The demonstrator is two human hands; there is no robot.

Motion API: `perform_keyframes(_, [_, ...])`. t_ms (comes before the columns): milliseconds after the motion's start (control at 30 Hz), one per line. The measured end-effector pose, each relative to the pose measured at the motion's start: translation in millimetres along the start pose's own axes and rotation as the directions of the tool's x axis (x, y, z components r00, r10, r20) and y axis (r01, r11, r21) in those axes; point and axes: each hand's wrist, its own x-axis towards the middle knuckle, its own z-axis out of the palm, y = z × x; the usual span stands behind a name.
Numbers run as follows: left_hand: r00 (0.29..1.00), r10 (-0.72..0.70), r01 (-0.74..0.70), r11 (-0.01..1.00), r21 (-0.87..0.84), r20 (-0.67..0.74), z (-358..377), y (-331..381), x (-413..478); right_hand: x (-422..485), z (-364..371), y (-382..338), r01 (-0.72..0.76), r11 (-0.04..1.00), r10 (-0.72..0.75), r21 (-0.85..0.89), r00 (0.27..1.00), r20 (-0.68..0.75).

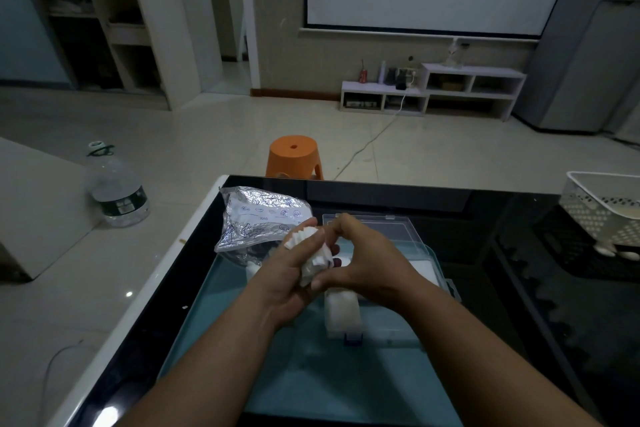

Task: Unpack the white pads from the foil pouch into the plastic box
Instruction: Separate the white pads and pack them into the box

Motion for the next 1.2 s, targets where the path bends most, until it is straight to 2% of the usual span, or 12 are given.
perform_keyframes(300, [1.000,0.010,-0.010,1.000,0.017,0.001,-2.8,0.9,0.2,1.2,-0.5,7.9,0.043,0.999,-0.041,-0.024,0.996,0.076])
perform_keyframes(400, [1.000,0.001,-0.001,0.999,0.033,0.006,-1.3,1.1,-1.5,1.8,-2.5,8.1,0.051,0.998,-0.049,-0.029,0.997,0.060])
perform_keyframes(567, [0.996,-0.014,0.003,0.994,0.112,0.090,2.1,-2.6,-3.1,-2.1,-0.5,4.1,-0.021,0.994,0.006,0.105,0.990,0.142])
perform_keyframes(700, [0.994,0.013,-0.023,0.995,0.100,0.106,8.3,-3.8,-5.4,-0.4,6.8,5.8,0.003,0.999,0.001,-0.041,0.996,0.095])
perform_keyframes(933, [1.000,-0.001,-0.001,0.991,0.134,0.018,4.9,-4.4,-3.8,-1.6,1.3,-2.6,0.114,0.951,-0.100,-0.287,0.993,0.062])
perform_keyframes(1067, [0.999,-0.002,-0.004,0.992,0.122,0.044,6.8,-4.2,-4.8,-2.1,6.1,-0.7,0.109,0.976,-0.101,-0.189,0.994,0.049])
perform_keyframes(1200, [0.997,-0.018,0.012,0.996,0.084,0.069,9.0,-2.9,-7.7,0.0,9.0,1.1,0.065,0.973,-0.062,-0.220,0.998,0.018])
